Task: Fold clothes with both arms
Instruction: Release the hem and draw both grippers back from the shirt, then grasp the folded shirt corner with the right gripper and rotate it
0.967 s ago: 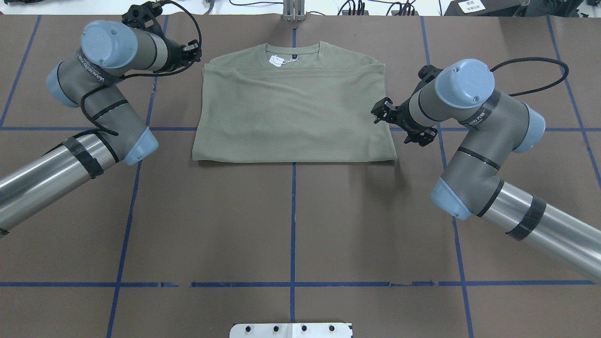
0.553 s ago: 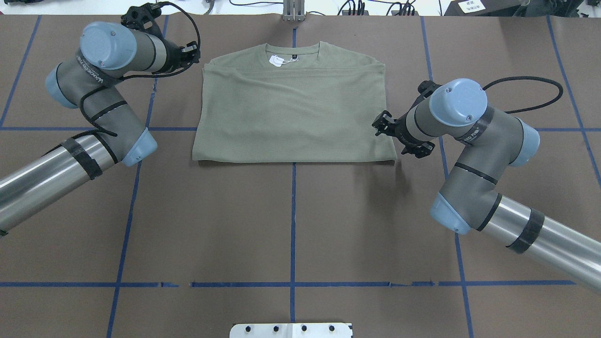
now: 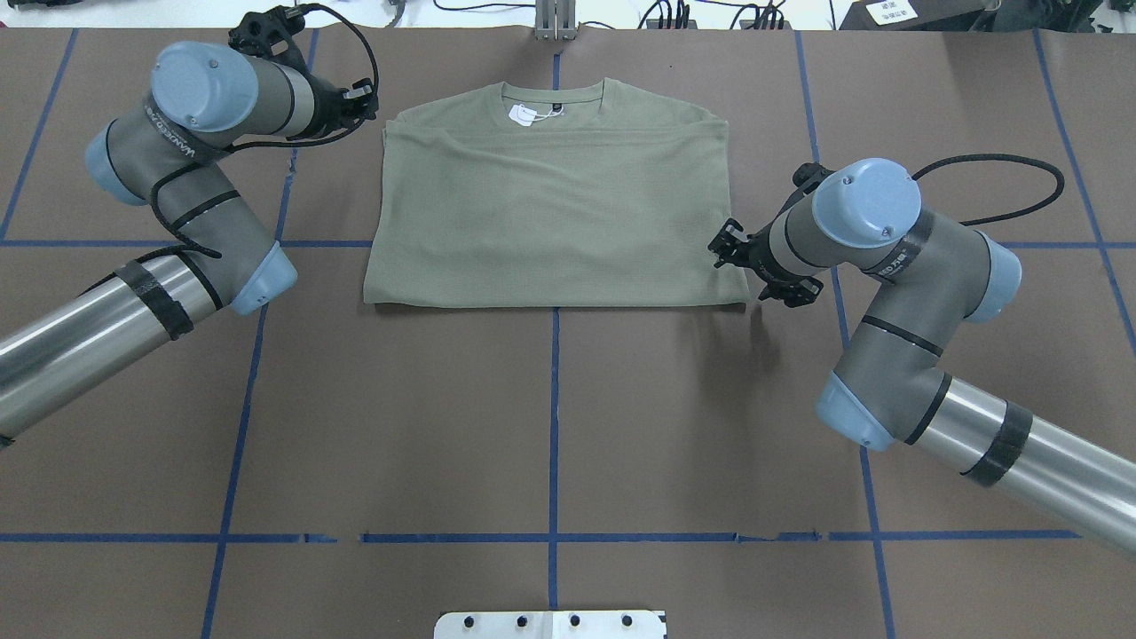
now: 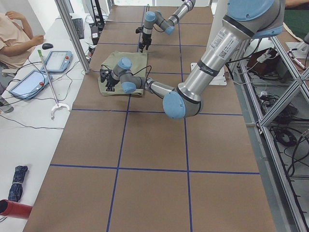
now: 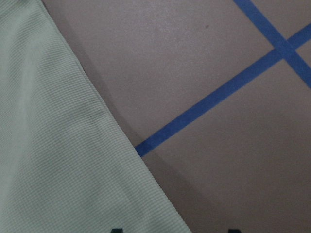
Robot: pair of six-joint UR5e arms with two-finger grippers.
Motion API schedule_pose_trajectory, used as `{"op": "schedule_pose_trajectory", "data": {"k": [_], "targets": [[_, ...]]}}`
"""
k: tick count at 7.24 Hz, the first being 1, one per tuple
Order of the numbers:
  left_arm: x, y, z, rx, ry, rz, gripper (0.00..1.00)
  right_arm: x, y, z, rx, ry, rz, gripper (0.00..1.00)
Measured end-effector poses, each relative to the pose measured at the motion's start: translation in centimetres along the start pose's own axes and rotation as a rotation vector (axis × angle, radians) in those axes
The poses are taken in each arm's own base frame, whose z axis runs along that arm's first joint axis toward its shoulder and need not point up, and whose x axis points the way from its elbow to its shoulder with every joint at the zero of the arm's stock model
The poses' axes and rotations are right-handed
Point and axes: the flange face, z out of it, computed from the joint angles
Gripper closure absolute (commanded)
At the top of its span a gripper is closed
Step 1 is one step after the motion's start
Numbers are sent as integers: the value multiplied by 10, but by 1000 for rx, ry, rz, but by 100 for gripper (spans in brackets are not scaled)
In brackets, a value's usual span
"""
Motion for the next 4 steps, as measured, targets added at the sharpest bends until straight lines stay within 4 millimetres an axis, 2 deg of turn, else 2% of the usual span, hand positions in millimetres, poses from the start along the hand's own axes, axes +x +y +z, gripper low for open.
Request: {"op": "schedule_pose_trajectory", "data": {"k": [2, 3, 4], "targets": [[0, 0, 0, 0, -1, 0, 60, 3, 2, 1, -4, 3, 13, 34], [0, 0, 0, 0, -2, 0, 60, 3, 4, 2, -6, 4, 14, 50], [0, 0, 0, 0, -1, 0, 60, 4, 6, 3, -8, 6, 17, 83]]}}
